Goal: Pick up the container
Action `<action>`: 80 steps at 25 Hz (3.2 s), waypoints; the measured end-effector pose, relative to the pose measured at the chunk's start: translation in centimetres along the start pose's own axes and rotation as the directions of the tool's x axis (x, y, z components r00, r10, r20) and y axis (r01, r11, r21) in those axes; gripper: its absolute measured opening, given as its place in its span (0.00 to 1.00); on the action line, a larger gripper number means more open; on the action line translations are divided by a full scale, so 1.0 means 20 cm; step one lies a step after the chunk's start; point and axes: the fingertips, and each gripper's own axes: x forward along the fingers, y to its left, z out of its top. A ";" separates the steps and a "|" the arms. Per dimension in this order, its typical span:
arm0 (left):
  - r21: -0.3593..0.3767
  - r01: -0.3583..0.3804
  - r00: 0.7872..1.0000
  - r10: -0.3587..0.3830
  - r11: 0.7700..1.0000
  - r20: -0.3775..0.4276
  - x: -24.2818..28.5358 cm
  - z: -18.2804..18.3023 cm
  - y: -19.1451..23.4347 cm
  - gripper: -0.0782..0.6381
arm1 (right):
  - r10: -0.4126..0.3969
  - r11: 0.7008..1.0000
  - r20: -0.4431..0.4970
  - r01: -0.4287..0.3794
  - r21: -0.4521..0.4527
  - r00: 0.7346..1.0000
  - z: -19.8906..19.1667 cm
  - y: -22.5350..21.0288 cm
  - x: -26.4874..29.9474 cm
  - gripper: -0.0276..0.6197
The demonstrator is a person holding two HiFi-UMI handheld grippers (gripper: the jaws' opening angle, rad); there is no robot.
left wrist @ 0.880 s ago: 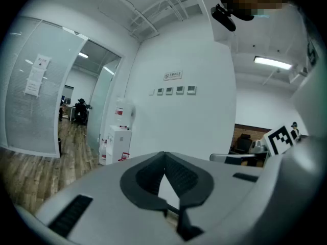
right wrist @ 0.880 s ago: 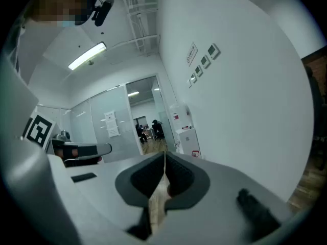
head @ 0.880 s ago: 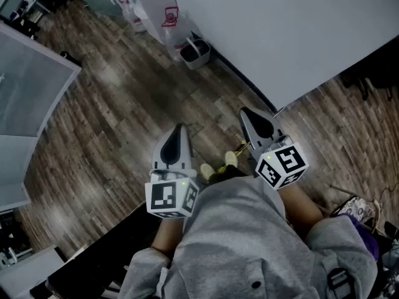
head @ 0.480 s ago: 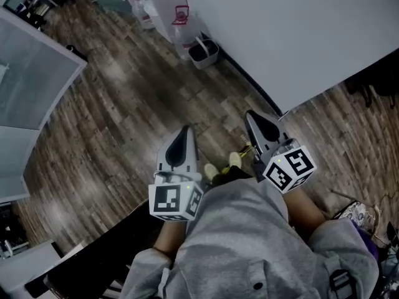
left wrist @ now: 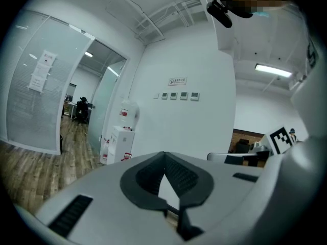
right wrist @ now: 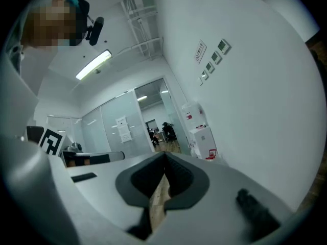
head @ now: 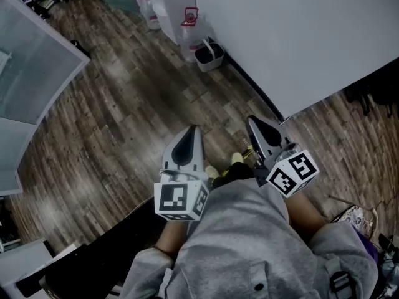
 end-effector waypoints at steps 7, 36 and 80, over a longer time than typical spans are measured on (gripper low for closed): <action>-0.008 0.014 1.000 -0.014 1.000 0.003 0.00 0.01 0.04 0.13 | -0.006 0.999 -0.001 0.006 -0.034 1.000 0.03 0.04 0.01 0.08; 0.074 -0.017 0.997 0.023 0.997 -0.075 1.13 0.13 0.18 0.13 | -0.044 0.999 0.014 0.044 -0.012 0.999 0.32 -0.94 0.66 0.09; 0.108 -0.066 0.993 0.076 0.992 -0.087 2.21 0.32 0.19 0.13 | 0.043 0.999 0.003 -0.044 0.004 0.999 0.68 -1.82 1.24 0.09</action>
